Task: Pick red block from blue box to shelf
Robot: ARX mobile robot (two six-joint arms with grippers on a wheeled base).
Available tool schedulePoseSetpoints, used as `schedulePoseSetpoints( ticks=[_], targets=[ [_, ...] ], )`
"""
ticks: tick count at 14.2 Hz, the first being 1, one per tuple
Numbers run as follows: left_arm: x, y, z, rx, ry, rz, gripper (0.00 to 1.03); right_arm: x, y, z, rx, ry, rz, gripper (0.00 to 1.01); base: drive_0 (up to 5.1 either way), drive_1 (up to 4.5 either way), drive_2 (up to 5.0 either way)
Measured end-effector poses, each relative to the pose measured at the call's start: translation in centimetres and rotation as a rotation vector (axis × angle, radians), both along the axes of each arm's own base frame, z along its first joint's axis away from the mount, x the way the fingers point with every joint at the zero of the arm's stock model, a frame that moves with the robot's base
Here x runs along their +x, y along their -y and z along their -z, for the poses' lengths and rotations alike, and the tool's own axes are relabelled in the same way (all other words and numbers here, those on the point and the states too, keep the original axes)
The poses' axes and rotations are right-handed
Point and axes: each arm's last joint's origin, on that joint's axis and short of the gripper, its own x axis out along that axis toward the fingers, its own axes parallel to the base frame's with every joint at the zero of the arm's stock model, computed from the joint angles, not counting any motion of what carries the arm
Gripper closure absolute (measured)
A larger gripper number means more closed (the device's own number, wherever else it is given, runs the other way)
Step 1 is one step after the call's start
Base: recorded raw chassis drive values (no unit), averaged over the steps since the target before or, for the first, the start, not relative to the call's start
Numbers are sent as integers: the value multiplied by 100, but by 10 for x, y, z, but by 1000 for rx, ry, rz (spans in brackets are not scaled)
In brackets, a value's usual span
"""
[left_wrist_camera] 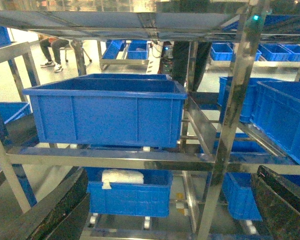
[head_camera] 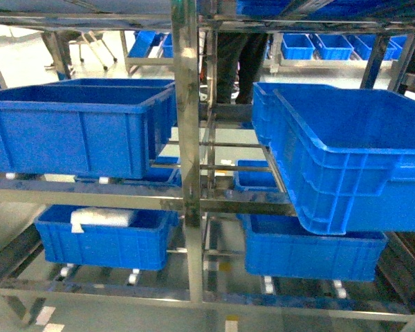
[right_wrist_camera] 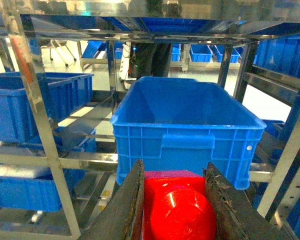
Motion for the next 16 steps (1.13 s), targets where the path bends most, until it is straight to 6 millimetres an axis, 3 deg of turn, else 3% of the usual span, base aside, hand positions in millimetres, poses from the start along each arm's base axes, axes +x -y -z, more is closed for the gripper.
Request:
schedulePoseSetpoints(
  ticks=[5, 9, 16],
  targets=[
    [0, 0, -1, 0, 6, 3, 5, 0, 0, 0, 0, 0, 0, 75, 6, 390, -378],
    [0, 0, 0, 0, 2, 2, 5, 0, 0, 0, 0, -3, 0, 75, 379, 95, -439],
    [0, 0, 0, 0, 3, 4, 5, 0, 0, 0, 0, -2, 3, 75, 12, 12, 12]
  ],
)
